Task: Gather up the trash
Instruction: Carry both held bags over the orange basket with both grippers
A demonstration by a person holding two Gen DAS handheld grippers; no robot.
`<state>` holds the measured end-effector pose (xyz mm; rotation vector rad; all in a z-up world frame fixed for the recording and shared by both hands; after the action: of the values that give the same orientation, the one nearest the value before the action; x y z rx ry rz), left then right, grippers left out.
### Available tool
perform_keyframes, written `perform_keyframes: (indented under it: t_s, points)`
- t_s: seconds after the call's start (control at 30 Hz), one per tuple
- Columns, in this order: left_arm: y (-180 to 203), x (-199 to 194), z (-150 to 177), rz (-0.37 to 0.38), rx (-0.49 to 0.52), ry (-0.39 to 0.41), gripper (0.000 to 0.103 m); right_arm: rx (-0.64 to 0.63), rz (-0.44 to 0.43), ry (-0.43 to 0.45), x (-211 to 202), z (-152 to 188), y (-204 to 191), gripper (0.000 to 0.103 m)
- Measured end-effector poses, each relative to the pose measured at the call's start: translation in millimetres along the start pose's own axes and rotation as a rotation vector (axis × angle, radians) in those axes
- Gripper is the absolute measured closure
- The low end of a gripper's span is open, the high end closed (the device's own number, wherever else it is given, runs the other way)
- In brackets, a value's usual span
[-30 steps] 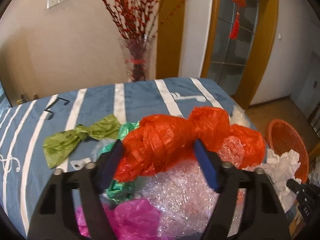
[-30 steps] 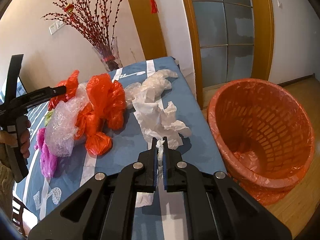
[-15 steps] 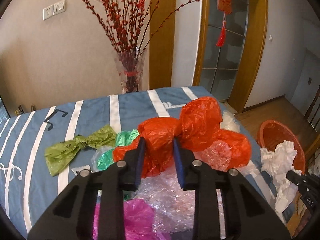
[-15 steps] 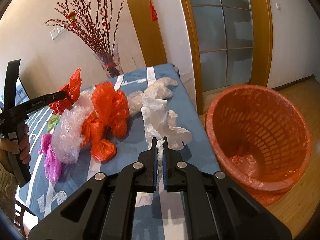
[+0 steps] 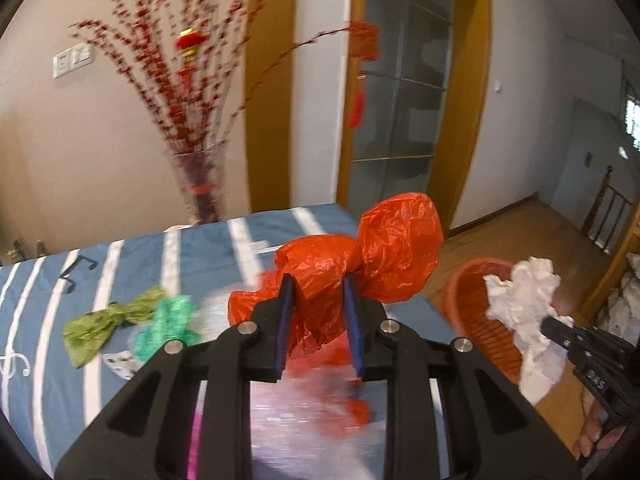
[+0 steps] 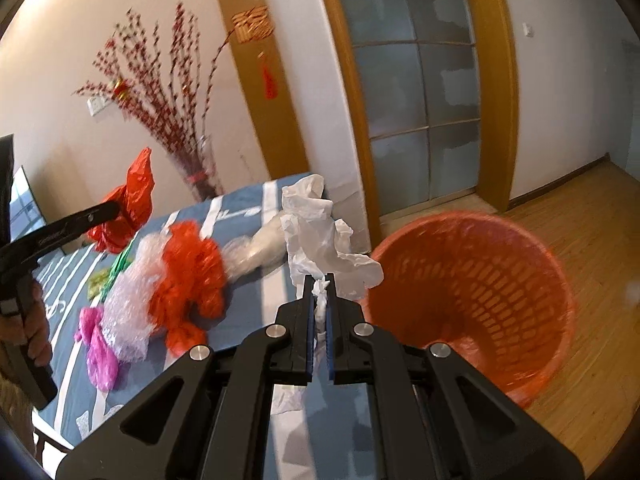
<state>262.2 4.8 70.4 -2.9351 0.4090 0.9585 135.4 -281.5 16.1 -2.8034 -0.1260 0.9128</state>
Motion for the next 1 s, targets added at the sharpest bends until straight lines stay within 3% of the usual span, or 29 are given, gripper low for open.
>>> perform_keyframes:
  t_s: [0.27, 0.5, 1.0]
  points:
    - [78.2, 9.3, 2.0, 0.148, 0.046, -0.021, 0.078, 0.059, 0.072, 0.053, -20.5, -10.2, 44.6, 0.098]
    - [132.7, 40.3, 17.1, 0.232, 0.076, -0.096, 0.078, 0.099, 0.123, 0.064, -28.2, -10.1, 76.8, 0.098]
    - [178.5, 92.4, 27.9, 0.308, 0.055, -0.183, 0.078, 0.18, 0.14, 0.082, -16.9, -17.7, 118.9, 0.098]
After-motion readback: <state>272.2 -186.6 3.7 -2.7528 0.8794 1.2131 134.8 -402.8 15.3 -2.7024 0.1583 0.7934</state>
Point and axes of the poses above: each gripper's, at about its wrist camera, not at the fingertips, and x roughly the way its jaws point, y to its right, z to its underside, the point moved 1 cm from there along x, roughly the way its jaws point, and after that the axes turned 3 degrees about -y, right-handed, at the moved point
